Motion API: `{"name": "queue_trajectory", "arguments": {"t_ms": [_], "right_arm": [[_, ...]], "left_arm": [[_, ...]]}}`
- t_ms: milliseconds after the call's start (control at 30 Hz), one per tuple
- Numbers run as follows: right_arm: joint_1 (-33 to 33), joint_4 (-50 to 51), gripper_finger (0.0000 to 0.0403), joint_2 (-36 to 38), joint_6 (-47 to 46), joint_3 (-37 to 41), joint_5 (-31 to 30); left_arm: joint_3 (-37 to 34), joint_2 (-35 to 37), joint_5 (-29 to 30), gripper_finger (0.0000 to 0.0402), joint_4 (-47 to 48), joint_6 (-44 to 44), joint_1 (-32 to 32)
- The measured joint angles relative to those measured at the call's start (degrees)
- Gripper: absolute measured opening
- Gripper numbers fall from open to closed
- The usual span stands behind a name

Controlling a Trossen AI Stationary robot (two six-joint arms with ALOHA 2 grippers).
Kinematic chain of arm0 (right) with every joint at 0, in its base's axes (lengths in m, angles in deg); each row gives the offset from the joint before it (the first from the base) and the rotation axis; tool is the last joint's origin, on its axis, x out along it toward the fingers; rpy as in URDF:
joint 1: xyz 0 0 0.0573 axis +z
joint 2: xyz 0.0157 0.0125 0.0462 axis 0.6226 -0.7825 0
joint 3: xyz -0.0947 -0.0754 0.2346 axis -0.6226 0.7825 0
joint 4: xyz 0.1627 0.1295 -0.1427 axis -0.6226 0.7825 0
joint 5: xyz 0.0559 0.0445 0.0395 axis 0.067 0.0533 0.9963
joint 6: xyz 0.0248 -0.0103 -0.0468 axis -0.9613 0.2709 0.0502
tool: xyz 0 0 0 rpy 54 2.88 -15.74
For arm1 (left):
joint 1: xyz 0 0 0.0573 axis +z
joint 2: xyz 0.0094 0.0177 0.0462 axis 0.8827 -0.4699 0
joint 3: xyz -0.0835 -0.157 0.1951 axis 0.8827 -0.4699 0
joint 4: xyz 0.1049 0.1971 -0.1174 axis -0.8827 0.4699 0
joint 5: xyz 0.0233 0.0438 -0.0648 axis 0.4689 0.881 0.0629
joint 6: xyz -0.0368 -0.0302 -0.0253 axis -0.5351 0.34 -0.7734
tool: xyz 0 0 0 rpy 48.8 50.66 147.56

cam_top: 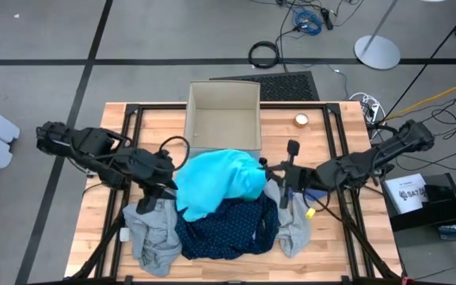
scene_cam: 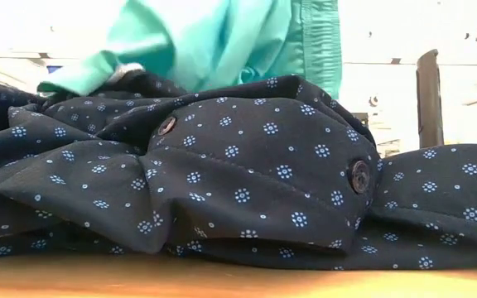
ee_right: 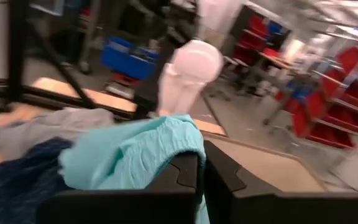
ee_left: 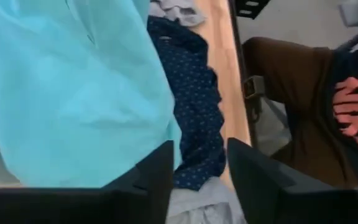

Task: Sort clothes
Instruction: Put the light blue shorts into the white laundry organizer

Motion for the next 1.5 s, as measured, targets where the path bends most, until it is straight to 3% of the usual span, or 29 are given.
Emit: {"name": "queue_trajectory", "arguments": {"t_ms": [267, 667, 867, 1133, 1333, 1500], "right_arm": [[-4.9, -4.4, 0.0000, -6.9, -1.9, 0.0, 14.5], [-5.3, -9.2, 0.0000, -10.0, 0.1, 0.0, 16.6], [-5.3, -10.3, 0.0000, -10.0, 0.8, 0.0, 13.8], [-5.3, -10.5, 0.0000, -10.0, 2.2, 0.0, 13.2], [-5.3, -9.3, 0.0000, -10.0, 2.4, 0.0, 13.2], [-5.3, -7.4, 0.0014, -10.0, 3.5, 0.0, 12.4]], "left_arm": [[0.1, -4.1, 12.5, 0.0227, -21.7, 12.4, 0.4], [0.0, -15.7, 8.6, 0.0231, -25.0, 10.5, 7.0], [0.0, -19.3, 2.2, 0.0231, -25.4, 10.8, 8.8], [0.0, -21.3, 1.0, 0.0228, -26.0, 13.1, 10.1], [0.0, -20.9, 1.0, 0.0177, -25.7, 13.7, 10.1], [0.0, -21.0, -0.1, 0.0061, -24.2, 15.1, 10.1]]}}
